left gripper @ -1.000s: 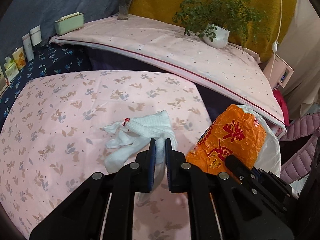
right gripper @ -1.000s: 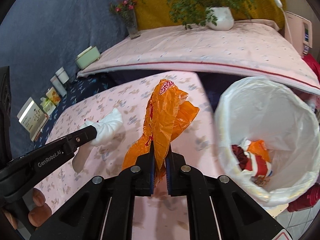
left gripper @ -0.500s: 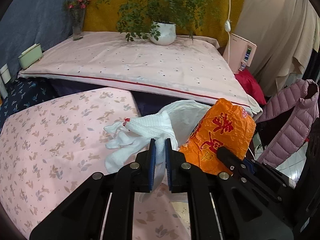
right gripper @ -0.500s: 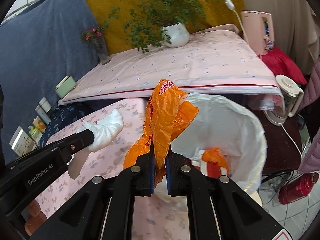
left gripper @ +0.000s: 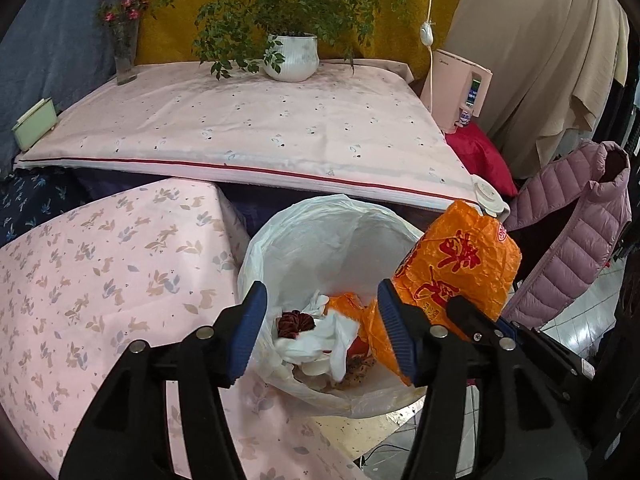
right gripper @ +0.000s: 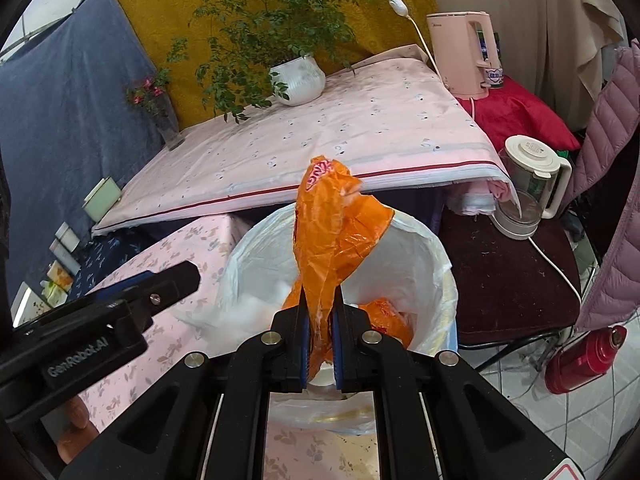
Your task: Collect trash
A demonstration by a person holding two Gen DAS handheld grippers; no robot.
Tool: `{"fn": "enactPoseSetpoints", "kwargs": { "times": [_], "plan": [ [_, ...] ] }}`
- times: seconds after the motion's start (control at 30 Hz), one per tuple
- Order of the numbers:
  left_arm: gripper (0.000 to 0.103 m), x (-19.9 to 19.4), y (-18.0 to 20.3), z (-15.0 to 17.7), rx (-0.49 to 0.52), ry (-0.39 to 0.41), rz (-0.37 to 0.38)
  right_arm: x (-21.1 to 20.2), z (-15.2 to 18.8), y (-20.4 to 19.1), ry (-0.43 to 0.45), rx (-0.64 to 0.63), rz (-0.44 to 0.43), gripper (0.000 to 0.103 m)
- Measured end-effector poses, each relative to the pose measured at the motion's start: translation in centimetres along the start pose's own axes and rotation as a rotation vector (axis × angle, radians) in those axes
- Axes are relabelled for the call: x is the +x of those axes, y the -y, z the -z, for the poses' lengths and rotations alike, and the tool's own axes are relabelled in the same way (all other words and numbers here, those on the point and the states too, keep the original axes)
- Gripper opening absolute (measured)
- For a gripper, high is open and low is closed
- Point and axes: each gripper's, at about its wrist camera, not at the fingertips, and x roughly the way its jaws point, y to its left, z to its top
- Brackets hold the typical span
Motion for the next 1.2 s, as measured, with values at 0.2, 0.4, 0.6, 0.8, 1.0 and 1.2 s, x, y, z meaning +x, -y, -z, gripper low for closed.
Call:
{"fn": "enactPoseSetpoints", "kwargs": {
  "times": [0.2,0.4,0.6,0.8,1.0,1.2],
  "plan": [
    [0.055,0.0,-1.0,0.1,-0.020,-0.003,-0.031,0.5,-0.1,0.0,-0.004,-0.004,-0.001,0.008],
    [0.055,0.0,-2.1,0.6,-0.034,-0.004,-0.061,1.0,-0.1,-0.6,-0.010,-0.018,-0.005,0.008],
    [0.055,-0.1,-2.8,1.0,-0.038,-0.001,-0.101,1.5,-0.1,-1.8,-0.019,-0.047,-0.009,0.008],
    [0.064,-0.6,-3.9,1.3,-0.051,0.017,-0.150,2.2,-0.7,-3.2,-0.017,-0.078,-0.002,0.015],
    [0.066,-1.0,-5.2,1.7,-0.066,0.025,-0.207,2.3,-0.9,-4.3,-0.005,-0.109,0.008,0.032],
    [0.074,-1.8,-6.3,2.6,-0.099,0.033,-0.250,1.6,-0.6,-5.4,-0.007,-0.164,0.029,0.040]
  ]
}}
